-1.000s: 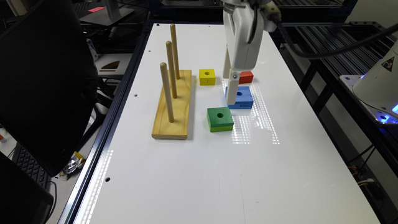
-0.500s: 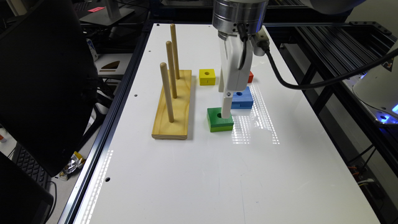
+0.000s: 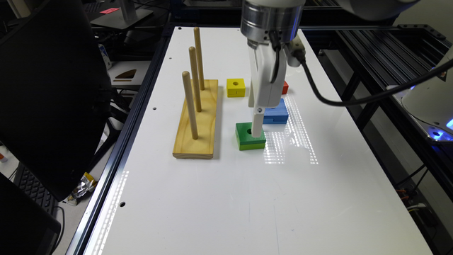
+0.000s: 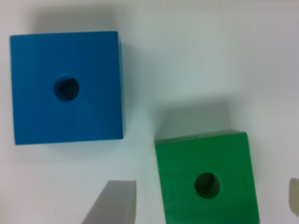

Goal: Pick up green block.

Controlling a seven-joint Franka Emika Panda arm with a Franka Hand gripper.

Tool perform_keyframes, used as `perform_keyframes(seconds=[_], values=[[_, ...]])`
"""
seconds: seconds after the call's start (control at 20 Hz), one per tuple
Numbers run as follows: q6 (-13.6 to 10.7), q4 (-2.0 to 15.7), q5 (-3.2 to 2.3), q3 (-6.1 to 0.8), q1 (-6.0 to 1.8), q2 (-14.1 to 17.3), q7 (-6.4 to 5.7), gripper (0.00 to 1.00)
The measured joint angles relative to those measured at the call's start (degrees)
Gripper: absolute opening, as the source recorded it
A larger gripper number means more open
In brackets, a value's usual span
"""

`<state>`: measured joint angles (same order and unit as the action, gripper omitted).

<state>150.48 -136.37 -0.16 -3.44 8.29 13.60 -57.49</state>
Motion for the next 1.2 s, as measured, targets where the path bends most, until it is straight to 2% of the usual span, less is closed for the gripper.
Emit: perform_keyframes(seconds=[0.2, 0.8, 1.0, 1.2], values=[[2.89, 0.12, -0.01, 0.00, 0.00, 2.76, 0.00, 1.00], [3.09, 0.27, -0.01, 0.00, 0.00, 3.15, 0.00, 1.00], [4.39, 0.29, -0.01, 0.00, 0.02, 4.56, 0.00, 1.00], [4.59, 0.49, -0.01, -0.03, 0.07, 4.91, 0.00, 1.00]])
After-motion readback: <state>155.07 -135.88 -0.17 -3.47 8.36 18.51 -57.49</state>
